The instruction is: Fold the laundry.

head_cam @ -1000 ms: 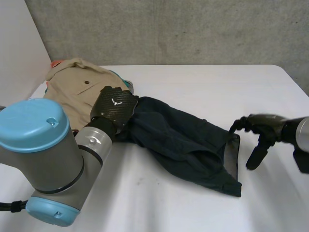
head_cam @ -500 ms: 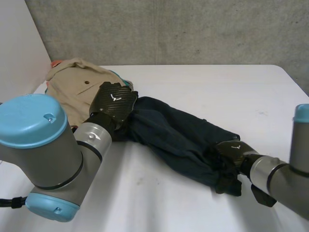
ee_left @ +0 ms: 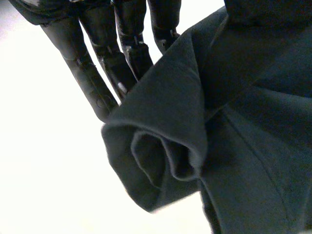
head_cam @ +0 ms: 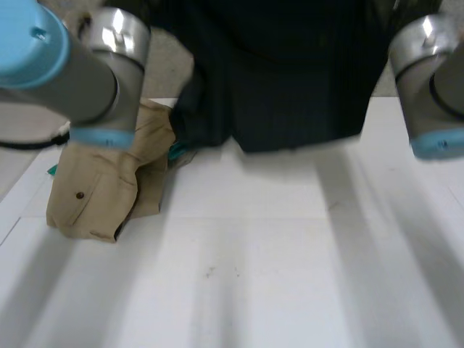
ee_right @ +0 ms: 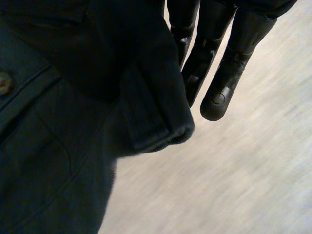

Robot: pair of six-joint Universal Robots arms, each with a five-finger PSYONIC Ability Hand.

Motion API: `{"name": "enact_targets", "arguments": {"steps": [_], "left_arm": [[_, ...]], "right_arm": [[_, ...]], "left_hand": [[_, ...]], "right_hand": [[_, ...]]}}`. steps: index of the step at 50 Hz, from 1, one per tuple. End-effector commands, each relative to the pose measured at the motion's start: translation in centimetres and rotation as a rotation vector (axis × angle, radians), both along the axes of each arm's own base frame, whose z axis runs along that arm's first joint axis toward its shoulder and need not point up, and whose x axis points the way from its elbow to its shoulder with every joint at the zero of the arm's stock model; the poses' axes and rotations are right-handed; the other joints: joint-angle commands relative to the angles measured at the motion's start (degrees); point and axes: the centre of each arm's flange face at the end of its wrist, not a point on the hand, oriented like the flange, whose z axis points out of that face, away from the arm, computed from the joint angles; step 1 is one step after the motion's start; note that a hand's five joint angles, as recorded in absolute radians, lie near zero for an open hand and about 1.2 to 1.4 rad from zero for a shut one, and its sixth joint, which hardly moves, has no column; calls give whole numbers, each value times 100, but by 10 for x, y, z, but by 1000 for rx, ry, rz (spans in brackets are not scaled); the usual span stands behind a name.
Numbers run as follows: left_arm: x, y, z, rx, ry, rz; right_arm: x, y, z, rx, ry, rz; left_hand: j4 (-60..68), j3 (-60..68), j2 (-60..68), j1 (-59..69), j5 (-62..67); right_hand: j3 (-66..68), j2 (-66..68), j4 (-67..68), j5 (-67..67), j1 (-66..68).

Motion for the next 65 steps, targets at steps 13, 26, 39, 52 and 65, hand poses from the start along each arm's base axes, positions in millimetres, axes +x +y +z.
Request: {"name": "enact_targets", "arguments": {"steps": [13, 26, 39, 52, 65], "left_arm": [[5, 21, -135, 341, -124, -64], [17, 85, -255, 796, -411, -83], [45, 133, -227, 946, -491, -91], [49, 130, -231, 945, -483, -73], [55, 125, -238, 934, -463, -53]], "right_arm": [[8, -6, -97, 182, 145, 7], [-17, 44, -227, 780, 418, 21], [-36, 103, -216, 980, 511, 143], [-63, 77, -196, 977, 386, 72], [-69, 76, -197, 975, 438, 92]], "left_hand": [[1112, 1170, 1154, 1558, 1530], [1112, 1170, 1154, 1558, 1530], [-1203, -1146, -1162, -757, -786], [-1863, -1805, -1821, -1417, -1446], [-2132, -2074, -2090, -1686, -1715]], "right_hand": [[1210, 1289, 1198, 1395, 2505], [1210, 1289, 1198, 1395, 2505], [-2302, -2223, -2313, -2117, -1006], [-4974, -4895, -4986, -4789, -3679], [-4067, -3988, -4078, -3882, -2771]]}}
